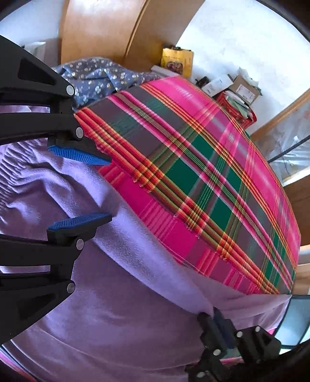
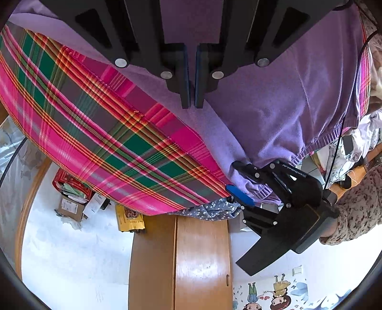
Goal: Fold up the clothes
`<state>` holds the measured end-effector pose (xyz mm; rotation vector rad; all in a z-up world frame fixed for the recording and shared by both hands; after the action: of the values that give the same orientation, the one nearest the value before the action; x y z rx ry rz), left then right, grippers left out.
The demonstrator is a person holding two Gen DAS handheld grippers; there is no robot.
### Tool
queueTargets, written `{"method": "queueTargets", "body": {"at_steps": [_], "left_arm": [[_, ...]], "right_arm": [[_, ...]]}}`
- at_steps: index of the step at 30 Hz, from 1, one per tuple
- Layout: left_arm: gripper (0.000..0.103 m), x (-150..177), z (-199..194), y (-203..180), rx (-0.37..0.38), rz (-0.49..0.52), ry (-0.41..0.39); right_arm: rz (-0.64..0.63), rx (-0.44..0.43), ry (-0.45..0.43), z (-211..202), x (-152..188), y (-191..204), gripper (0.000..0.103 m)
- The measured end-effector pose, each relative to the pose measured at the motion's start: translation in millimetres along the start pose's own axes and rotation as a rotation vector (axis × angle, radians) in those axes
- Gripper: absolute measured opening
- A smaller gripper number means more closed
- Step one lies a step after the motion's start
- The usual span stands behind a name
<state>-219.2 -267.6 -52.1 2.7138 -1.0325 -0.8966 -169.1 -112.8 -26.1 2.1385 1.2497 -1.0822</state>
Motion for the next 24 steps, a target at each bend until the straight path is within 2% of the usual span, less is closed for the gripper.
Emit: {"method": "queueTargets", "body": {"at_steps": [8, 14, 16, 17, 18, 20, 24], "left_arm": [[0.042, 2.2, 5.6, -4.2, 0.048, -0.032, 0.013], [0.042, 3.0, 6.8, -3.7, 0.044, -0.078, 0.009], [0.033, 4.4, 5.8, -5.9, 0.05, -0.089, 0.017], [0.016, 5.4, 6.8, -7.4, 0.05, -0.083, 0.028], [0.01, 5.9, 6.9, -10.7, 0.032, -0.054, 0.037], [0.007, 5.5, 5.0, -18.2, -0.007, 0.003, 0.048], [0.005, 5.1, -8.7, -20.8, -0.051, -0.003, 0.021]], "right_arm": [[0.001, -0.003, -0.015, -3.6, -2.4, 1.5, 0.004], [0.001, -0.003, -0.037, -9.7, -6.0, 4.2, 0.004], [0.002, 0.002, -0.041, -12.0, -7.2, 4.9, 0.004], [0.002, 0.004, -0.044, -13.1, -7.8, 5.2, 0.004], [0.003, 0.007, -0.046, -14.2, -8.4, 5.6, 0.004], [0.003, 0.012, -0.051, -16.5, -9.5, 6.2, 0.004], [0.005, 0.021, -0.06, -21.0, -11.9, 7.6, 0.004]]}}
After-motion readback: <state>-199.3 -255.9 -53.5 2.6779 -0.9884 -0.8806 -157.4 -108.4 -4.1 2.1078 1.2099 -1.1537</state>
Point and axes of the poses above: each gripper's, at about its wrist camera, not at the fingertips, and z roughly the way its jaws point, y to its left, x to its underside, the point moved 7 cm from there along z, roughly the way its jaws point, and after that the axes turned 11 degrees about -y, right-handed, at the moved point
